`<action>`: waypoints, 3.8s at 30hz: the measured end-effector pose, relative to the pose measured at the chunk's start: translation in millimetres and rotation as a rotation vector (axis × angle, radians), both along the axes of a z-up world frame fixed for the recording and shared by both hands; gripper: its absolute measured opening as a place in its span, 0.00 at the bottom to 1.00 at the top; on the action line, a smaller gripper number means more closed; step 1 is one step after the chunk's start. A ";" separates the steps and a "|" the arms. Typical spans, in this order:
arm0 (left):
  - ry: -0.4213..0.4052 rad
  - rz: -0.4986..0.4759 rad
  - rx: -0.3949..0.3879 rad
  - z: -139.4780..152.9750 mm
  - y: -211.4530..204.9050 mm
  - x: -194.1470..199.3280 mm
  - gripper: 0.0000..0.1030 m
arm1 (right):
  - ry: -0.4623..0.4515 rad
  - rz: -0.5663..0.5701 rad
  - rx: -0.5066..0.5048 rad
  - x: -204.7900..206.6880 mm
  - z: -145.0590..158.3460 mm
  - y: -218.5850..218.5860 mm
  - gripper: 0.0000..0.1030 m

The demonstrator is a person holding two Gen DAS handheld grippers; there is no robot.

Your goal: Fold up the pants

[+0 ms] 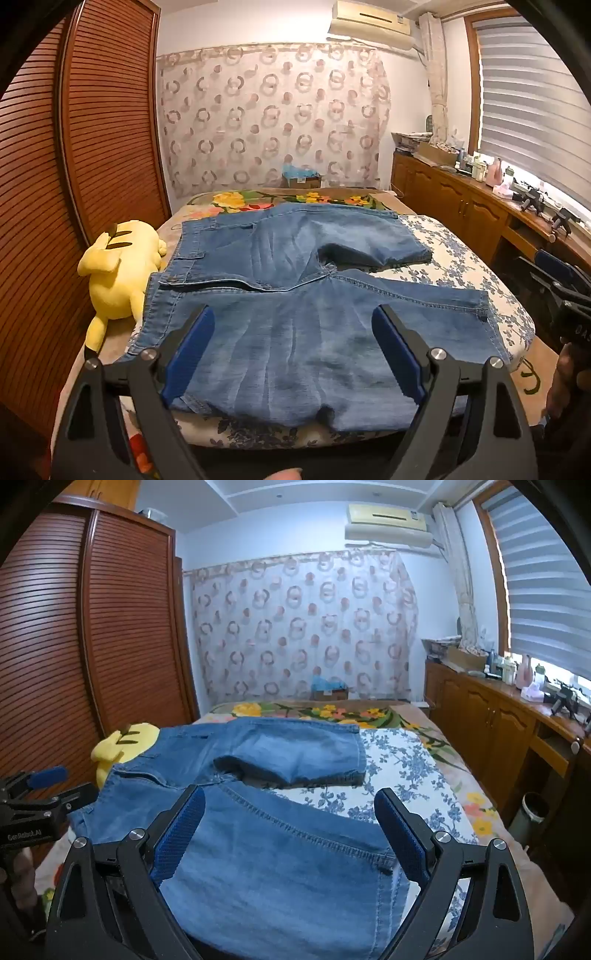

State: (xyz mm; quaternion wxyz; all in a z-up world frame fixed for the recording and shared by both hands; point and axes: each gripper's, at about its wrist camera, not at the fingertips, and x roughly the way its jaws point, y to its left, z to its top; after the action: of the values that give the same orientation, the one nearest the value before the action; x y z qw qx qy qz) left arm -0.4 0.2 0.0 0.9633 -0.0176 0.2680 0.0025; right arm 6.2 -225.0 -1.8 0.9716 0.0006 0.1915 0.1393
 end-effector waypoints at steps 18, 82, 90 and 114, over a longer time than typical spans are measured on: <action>-0.002 -0.003 0.013 0.4 1.0 0.1 0.85 | 0.030 -0.007 0.012 -1.5 -5.8 -3.7 0.92; -0.002 -0.001 0.030 -2.4 -5.2 -4.7 0.85 | 0.028 -0.007 0.018 -1.9 -8.4 -3.1 0.92; -0.002 -0.002 0.030 -2.5 -5.4 -4.6 0.85 | 0.029 -0.007 0.018 -1.7 -8.9 -3.9 0.92; 0.146 -0.046 0.010 -47.6 14.7 23.7 0.85 | 0.132 -0.012 0.006 16.8 -34.0 -6.9 0.92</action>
State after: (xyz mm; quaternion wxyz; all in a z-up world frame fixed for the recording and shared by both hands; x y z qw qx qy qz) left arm 23.4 14.9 -47.5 0.9410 -0.0065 0.3380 -0.0173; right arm 23.0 -231.9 -35.8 0.9577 0.0141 0.2546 0.1337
